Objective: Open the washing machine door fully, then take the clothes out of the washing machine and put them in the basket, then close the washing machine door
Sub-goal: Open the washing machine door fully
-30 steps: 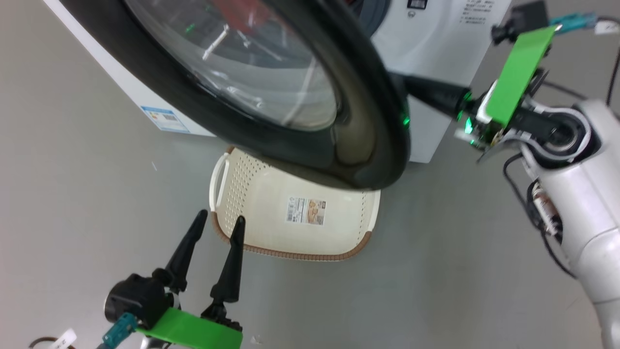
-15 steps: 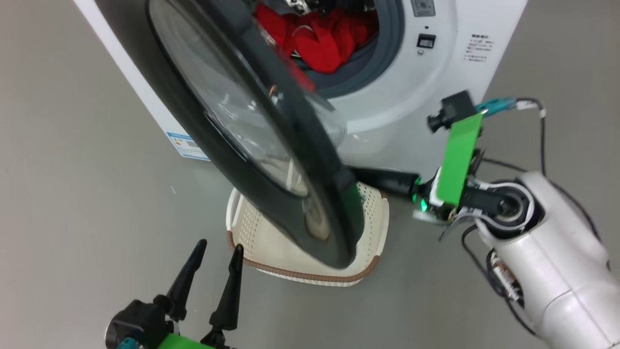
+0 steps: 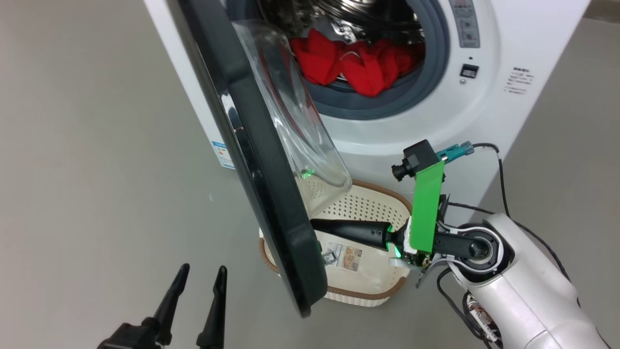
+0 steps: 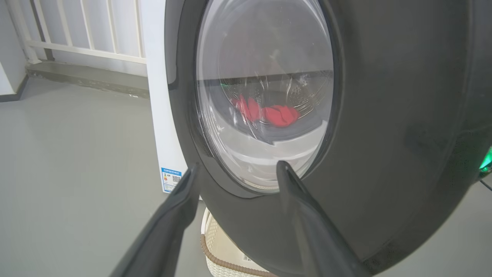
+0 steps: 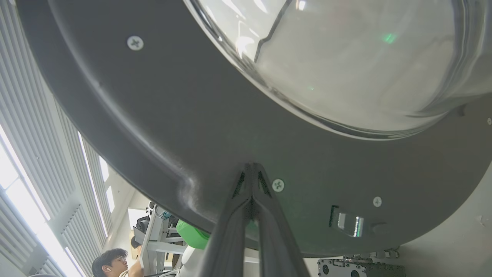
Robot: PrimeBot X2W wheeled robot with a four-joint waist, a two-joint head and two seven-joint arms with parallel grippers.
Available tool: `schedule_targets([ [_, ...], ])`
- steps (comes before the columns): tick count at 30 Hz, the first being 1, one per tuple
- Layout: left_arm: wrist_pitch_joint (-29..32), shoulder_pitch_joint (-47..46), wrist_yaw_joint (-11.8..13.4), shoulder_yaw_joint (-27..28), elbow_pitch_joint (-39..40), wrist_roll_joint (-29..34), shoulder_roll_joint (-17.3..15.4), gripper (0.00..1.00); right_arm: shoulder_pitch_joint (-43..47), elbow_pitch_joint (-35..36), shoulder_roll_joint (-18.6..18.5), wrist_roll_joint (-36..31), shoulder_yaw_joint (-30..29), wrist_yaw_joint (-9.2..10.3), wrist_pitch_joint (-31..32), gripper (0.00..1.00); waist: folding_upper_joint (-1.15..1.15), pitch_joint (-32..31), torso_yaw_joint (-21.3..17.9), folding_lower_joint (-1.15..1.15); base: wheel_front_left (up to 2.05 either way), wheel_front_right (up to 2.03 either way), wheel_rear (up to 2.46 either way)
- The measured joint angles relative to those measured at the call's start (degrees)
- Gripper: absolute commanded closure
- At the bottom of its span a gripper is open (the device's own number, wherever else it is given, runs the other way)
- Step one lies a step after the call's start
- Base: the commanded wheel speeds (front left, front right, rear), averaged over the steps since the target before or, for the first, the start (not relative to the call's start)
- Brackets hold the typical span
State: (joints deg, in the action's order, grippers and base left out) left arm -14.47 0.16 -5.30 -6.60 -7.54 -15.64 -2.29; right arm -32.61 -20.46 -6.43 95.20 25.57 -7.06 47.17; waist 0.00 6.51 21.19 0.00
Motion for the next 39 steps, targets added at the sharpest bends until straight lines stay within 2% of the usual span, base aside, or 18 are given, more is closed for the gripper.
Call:
schedule_targets([
  [11,0.0,1.9,0.8,1.1,-0.5,0.6,0.0,0.00,2.2,0.2,1.4,0.0,1.1,0.00,-0.4,1.00,0.00,-2.6,5.1,0.00,0.00,0.00,0.00],
  [17,0.0,2.3,1.1,1.8,-0.7,0.6,0.0,0.00,2.5,0.4,1.6,-0.1,2.5,0.00,-3.0,1.00,0.00,-3.7,7.4,0.00,0.00,0.00,0.00],
  [29,0.0,2.3,1.3,2.6,-0.5,0.6,0.0,0.00,1.9,0.7,1.9,2.3,8.5,0.00,-8.1,1.00,0.00,-3.6,8.0,0.00,0.00,0.00,0.00],
  [37,0.0,2.3,1.3,2.7,-0.5,0.6,0.0,0.00,1.9,0.7,2.0,2.5,9.8,0.00,-10.3,1.00,0.00,-3.9,7.8,0.00,0.00,0.00,0.00],
  [39,0.0,2.3,1.3,2.7,-0.5,0.6,0.0,0.00,1.9,0.6,2.0,2.5,9.8,0.00,-10.9,0.65,0.00,-4.0,7.7,0.00,0.00,0.00,0.00],
])
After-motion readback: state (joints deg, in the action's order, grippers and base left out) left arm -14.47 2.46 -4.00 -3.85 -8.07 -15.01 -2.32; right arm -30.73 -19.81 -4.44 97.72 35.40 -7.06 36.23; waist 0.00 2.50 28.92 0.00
